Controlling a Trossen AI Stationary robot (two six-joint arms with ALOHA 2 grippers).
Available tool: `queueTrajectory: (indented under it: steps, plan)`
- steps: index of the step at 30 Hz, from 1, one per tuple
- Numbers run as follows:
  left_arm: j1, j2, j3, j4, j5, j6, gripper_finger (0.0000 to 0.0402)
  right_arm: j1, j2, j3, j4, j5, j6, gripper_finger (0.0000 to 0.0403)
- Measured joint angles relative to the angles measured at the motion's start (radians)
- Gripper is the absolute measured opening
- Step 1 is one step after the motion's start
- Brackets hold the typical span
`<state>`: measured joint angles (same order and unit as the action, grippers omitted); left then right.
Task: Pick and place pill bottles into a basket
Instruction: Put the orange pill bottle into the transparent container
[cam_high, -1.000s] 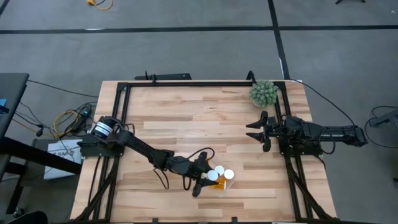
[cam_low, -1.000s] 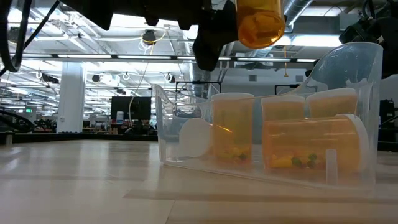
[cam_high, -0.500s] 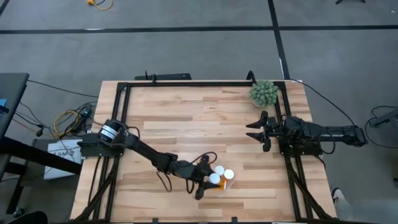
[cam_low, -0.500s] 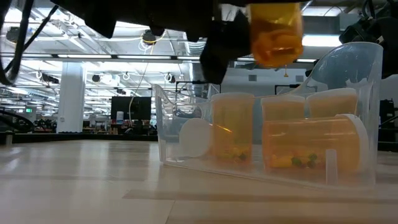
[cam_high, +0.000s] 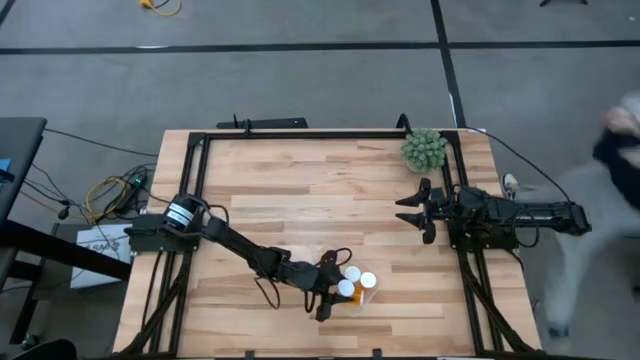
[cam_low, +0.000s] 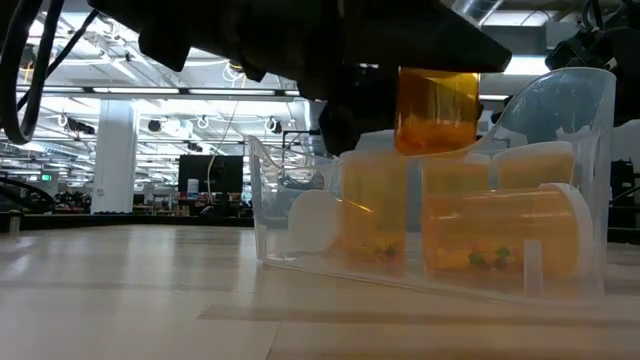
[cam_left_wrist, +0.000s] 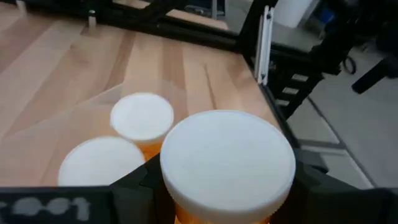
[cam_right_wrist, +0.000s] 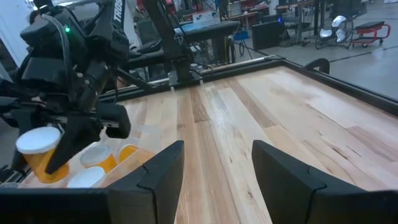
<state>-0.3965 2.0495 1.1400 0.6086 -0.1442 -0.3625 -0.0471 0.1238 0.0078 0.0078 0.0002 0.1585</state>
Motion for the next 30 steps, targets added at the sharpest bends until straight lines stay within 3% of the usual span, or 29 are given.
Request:
queueTrajectory:
  steps: [8,17,30]
  plan:
    - [0.017,-0.003,0.001,-0.125,0.000,0.017,0.0187,0.000,0.000,0.000,0.000,0.000,0.000,0.0182]
    - [0.050,-0.002,0.001,-0.125,-0.026,0.014,0.0211,0.000,0.000,0.000,0.000,0.000,0.000,0.0182]
    - [0.100,0.000,-0.002,-0.060,-0.058,0.016,0.0215,0.000,0.000,0.000,0.000,0.000,0.000,0.0182]
